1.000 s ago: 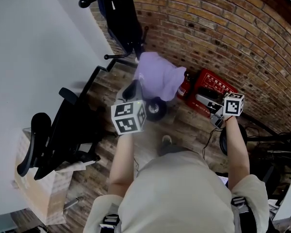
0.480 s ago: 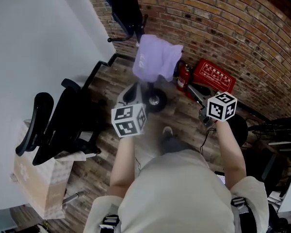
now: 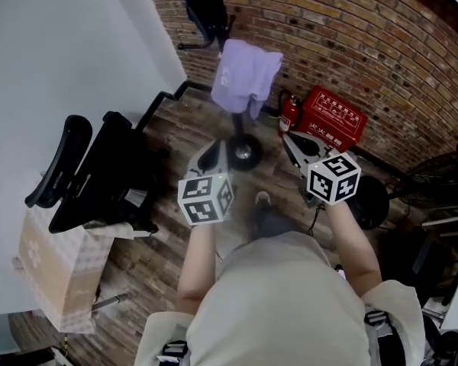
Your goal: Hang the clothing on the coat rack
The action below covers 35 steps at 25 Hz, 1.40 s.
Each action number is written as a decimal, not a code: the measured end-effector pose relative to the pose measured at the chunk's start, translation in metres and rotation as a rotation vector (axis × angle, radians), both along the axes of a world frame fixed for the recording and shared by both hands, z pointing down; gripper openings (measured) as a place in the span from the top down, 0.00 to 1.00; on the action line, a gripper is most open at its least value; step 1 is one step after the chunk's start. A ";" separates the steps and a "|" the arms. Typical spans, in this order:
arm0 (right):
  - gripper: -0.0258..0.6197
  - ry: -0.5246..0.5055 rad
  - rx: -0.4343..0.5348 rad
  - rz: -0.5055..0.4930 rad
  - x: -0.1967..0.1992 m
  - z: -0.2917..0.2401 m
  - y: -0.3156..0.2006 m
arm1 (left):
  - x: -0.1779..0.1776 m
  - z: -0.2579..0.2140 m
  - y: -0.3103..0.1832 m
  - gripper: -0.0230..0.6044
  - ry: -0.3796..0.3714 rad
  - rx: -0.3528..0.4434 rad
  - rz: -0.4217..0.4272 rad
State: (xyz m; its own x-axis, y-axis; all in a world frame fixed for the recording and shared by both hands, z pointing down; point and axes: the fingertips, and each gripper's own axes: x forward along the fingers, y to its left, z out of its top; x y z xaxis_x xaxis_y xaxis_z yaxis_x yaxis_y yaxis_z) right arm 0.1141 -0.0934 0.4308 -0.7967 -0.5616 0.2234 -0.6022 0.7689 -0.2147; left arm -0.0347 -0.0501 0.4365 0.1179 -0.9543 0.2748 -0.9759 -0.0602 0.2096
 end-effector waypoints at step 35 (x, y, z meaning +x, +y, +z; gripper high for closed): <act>0.96 0.062 0.165 0.020 -0.002 -0.020 0.102 | 0.031 -0.004 0.101 0.96 0.004 0.012 0.019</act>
State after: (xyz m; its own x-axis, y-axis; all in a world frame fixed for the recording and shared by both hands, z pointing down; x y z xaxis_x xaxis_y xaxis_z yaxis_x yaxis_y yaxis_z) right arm 0.1124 0.0082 0.4110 -0.7725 -0.6104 0.1749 -0.6260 0.7783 -0.0489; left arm -0.0034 0.0507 0.4329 0.1376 -0.9550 0.2626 -0.9736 -0.0818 0.2129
